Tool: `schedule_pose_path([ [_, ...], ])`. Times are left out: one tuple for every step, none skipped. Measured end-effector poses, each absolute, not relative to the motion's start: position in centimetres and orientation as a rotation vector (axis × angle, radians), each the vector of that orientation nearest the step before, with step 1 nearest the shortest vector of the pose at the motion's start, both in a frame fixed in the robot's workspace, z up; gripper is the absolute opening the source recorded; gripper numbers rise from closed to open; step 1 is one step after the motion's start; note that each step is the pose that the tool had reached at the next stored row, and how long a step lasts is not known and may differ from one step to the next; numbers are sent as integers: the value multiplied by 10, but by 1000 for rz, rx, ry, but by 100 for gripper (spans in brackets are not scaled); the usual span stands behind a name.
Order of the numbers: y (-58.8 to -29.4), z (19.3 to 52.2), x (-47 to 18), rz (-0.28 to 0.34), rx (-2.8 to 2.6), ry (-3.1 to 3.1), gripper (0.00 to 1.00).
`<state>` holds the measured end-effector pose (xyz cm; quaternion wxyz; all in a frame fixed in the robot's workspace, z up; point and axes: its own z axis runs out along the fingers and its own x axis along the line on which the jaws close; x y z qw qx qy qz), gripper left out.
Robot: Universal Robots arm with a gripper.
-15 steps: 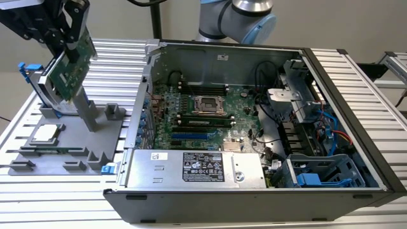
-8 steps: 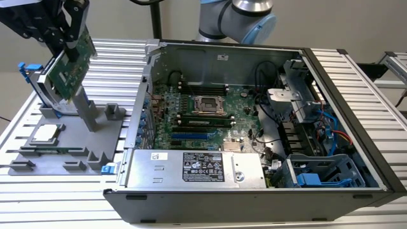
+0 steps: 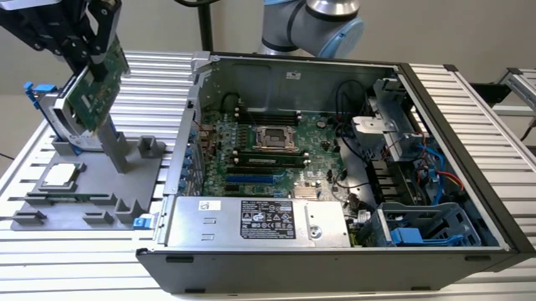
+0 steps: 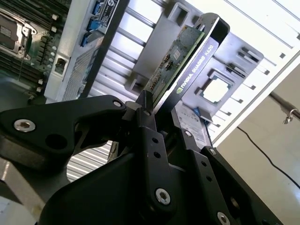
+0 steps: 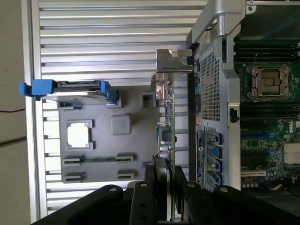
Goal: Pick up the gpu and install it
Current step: 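Pick up the gpu and move the gpu toward the slot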
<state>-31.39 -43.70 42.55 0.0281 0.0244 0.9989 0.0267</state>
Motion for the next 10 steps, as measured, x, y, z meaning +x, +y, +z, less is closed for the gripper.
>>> schedule_pose_path([
  [-437,426,-313,82,75,3083,0],
  [-437,426,-313,82,75,3083,0],
  [-437,425,-312,82,75,3083,0],
  [-437,425,-311,82,75,3083,0],
  [-437,425,-311,82,75,3083,0],
  [-437,425,-310,82,75,3083,0],
  [-437,426,-310,82,75,3083,0],
  [-437,426,-309,82,75,3083,0],
  [-437,425,-309,82,75,3083,0],
  [-437,425,-308,82,75,3083,0],
])
